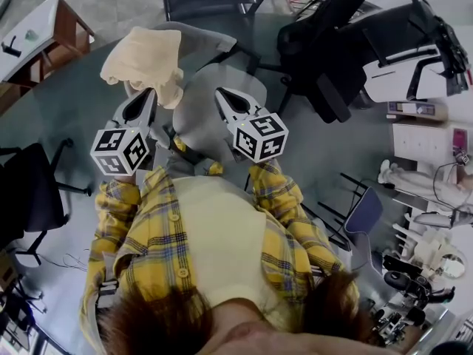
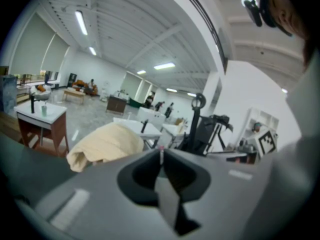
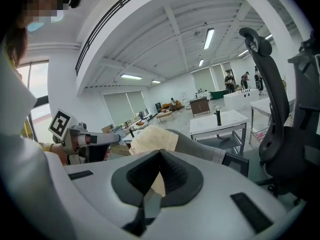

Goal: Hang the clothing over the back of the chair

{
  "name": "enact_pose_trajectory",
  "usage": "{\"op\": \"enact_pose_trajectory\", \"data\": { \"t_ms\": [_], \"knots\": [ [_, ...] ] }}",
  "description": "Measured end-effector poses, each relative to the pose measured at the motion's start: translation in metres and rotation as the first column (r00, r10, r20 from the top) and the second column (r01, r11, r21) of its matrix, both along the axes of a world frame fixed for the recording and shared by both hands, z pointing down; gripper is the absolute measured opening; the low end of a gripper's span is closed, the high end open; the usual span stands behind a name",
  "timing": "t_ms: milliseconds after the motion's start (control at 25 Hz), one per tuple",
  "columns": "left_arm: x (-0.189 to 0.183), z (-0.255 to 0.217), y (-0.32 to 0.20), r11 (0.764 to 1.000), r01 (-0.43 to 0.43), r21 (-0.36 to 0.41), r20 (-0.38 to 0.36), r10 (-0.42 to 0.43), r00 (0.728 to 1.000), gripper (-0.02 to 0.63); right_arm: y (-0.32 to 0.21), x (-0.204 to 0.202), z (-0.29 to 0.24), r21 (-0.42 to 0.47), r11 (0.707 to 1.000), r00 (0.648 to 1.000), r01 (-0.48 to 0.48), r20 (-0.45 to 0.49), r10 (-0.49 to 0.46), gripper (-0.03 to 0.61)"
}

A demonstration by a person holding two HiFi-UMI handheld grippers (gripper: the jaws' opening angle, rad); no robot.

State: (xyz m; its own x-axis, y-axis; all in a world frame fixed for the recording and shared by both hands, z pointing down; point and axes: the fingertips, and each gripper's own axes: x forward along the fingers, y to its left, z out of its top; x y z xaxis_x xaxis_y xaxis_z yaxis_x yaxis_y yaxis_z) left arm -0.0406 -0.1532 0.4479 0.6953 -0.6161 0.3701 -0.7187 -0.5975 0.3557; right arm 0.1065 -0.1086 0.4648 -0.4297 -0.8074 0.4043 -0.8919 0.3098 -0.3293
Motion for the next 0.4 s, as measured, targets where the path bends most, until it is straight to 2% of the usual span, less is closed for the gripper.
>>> {"op": "enact_pose_trajectory", "data": {
  "t_ms": [400],
  "knots": [
    [0.0064, 0.0023, 0.0075, 1.0, -0.013, 0.006, 0.029, 0.013, 0.999, 0.025, -0.0006, 0.0045, -0.0041, 0.007, 0.999, 0.999, -0.045, 0.011, 0.045, 0.014]
  ]
}}
